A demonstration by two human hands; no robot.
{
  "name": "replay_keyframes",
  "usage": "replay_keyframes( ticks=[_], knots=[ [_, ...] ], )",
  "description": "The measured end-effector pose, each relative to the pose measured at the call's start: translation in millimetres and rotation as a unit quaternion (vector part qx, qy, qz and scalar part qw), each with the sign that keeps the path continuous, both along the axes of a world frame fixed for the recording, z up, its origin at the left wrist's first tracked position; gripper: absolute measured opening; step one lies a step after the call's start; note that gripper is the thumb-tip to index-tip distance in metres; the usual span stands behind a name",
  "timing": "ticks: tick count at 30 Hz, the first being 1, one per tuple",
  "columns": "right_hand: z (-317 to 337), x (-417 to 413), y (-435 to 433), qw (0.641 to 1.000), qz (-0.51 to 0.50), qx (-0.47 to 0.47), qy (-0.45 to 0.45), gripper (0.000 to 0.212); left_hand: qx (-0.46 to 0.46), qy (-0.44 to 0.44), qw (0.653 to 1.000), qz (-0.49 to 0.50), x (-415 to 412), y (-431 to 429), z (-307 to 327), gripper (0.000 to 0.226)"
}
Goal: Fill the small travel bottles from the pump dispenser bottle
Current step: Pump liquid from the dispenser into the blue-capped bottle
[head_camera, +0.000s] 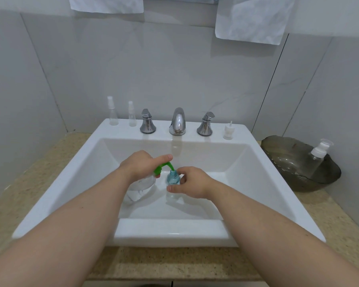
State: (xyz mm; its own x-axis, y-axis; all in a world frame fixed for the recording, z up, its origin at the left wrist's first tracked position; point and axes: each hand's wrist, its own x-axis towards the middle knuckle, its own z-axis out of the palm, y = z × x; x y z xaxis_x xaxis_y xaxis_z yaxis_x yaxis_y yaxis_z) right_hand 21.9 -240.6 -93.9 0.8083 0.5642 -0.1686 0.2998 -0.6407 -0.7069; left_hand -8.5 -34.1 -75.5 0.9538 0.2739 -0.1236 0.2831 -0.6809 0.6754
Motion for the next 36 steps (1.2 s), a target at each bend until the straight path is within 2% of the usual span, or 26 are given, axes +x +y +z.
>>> replay_keyframes(
  ticks=[8, 15, 21, 27, 31, 36],
  knots=[
    [0.7, -0.2, -0.6, 1.000, 0.002, 0.008, 0.002, 0.037, 0.007, 0.006, 1.000, 0.003, 0.1, -3.1, 0.8, 0.070],
    [1.0, -1.3, -0.1, 1.000, 0.004, 0.007, -0.003, 0.043, 0.000, 0.006, 1.000, 0.008, 1.9, -5.3, 1.5, 0.063],
    [0.4, -1.4, -0.4, 1.000, 0.006, 0.005, -0.006, 0.038, 0.004, 0.008, 1.000, 0.002, 0.7, -7.1, 3.1, 0.062],
    [1.0, -2.1, 0.5, 1.000, 0.006, -0.003, -0.009, 0.045, 0.008, 0.013, 1.000, -0.004, 0.8, -7.0, 3.7, 0.055],
    [1.2, -2.3, 0.8, 1.000, 0.012, -0.007, -0.012, 0.040, 0.002, 0.016, 1.000, -0.012, 0.7, -6.4, 2.8, 0.052],
    [1.5, -2.4, 0.5, 1.000, 0.011, -0.006, -0.007, 0.040, 0.015, 0.000, 1.000, -0.002, -0.5, -6.4, 4.1, 0.056]
  ],
)
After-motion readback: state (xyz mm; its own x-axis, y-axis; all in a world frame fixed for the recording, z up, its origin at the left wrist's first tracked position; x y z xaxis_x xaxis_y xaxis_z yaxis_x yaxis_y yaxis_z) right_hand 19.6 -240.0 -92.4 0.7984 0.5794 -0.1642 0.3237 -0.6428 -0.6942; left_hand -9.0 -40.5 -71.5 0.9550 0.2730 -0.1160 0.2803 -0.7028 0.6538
